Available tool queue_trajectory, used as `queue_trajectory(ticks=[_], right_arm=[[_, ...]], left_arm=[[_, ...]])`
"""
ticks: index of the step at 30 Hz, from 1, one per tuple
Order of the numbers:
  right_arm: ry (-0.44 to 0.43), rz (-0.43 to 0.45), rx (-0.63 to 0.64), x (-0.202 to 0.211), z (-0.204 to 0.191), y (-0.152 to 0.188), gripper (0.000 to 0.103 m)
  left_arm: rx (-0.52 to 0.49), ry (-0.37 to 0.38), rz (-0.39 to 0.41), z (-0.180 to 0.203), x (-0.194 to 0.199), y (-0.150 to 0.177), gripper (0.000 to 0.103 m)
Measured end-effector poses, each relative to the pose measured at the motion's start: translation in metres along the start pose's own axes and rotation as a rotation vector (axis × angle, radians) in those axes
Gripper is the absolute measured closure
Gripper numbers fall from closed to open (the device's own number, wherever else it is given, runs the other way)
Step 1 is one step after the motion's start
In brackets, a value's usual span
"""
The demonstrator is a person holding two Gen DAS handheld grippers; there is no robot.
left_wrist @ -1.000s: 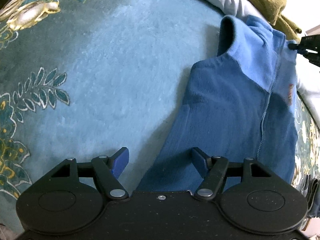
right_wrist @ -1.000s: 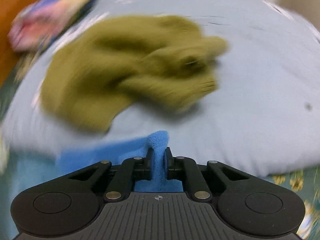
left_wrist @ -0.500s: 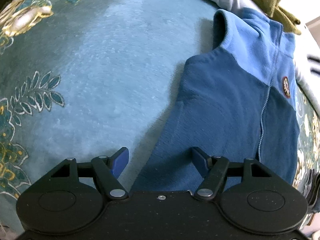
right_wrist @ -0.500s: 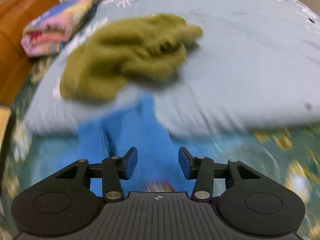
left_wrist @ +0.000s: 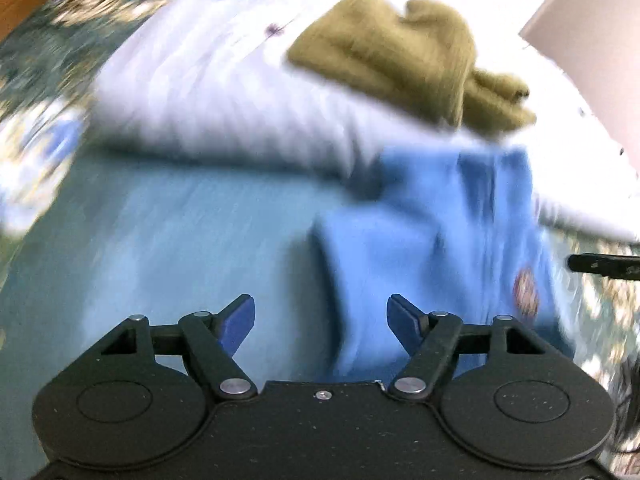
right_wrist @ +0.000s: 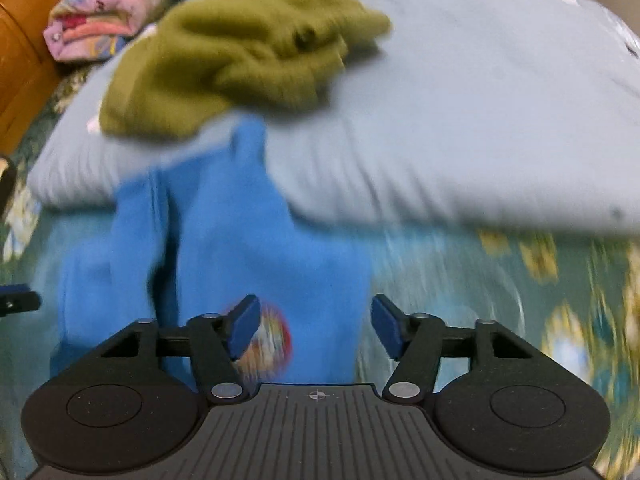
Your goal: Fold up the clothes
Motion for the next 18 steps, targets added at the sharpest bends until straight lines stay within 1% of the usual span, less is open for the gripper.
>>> queue_trajectory(ticks=[2,3,5,8,10,12,14,15,16,17,18], right_arm=[[-0.030,0.021,0.033,-0.010,-0.008,-0.022,0.037],[-0.040,0.028,0.051,-0.015,-0.013,-0.032,0.037],[-0.052,0.030,0.063,-0.026,-0.017,-0.044,0.036],[-0.070,0.024,0.073,-0.038,-0.020,-0.052,0.036],[-0.080,0.019,0.088,-0.044,-0.021,-0.055,0.036],[-0.080,0.010,0.097,-0.049,-0.017,-0.056,0.036],[-0.082,0.003,0.098,-0.053,-0.011,-0.058,0.036],[-0.087,0.002,0.094,-0.054,-0.007,-0.058,0.036],[-0.094,-0.001,0.090,-0.056,-0.004,-0.059,0.036],[-0.099,-0.003,0.084,-0.057,-0.001,-0.060,0.037],[-0.103,-0.005,0.077,-0.059,0.002,-0.062,0.037]], left_arm=[[-0.017,0.037,0.023,0.015,-0.014,-0.026,0.031],[-0.028,0.060,0.017,0.023,-0.022,-0.036,0.030],[-0.018,0.083,-0.009,0.034,-0.041,-0.049,0.030],[0.015,0.120,-0.014,0.041,-0.060,-0.059,0.034],[0.007,0.144,-0.010,0.044,-0.068,-0.061,0.035],[-0.011,0.160,-0.020,0.047,-0.076,-0.063,0.043],[-0.006,0.183,-0.022,0.046,-0.080,-0.065,0.054],[0.001,0.192,-0.021,0.046,-0.081,-0.067,0.058],[0.006,0.194,-0.020,0.046,-0.083,-0.069,0.065],[0.009,0.192,-0.020,0.045,-0.084,-0.072,0.074],[0.010,0.186,-0.021,0.045,-0.085,-0.074,0.079]])
Point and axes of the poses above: each gripper's, at about its wrist camera, not at the fingertips, and x roughly against the way its jaws point, z to its right, y to its underside, the point moved 1 cm from there along -x, roughly the way its jaws point, and after that the axes turned 8 degrees about -y, right-handed, at the moved point
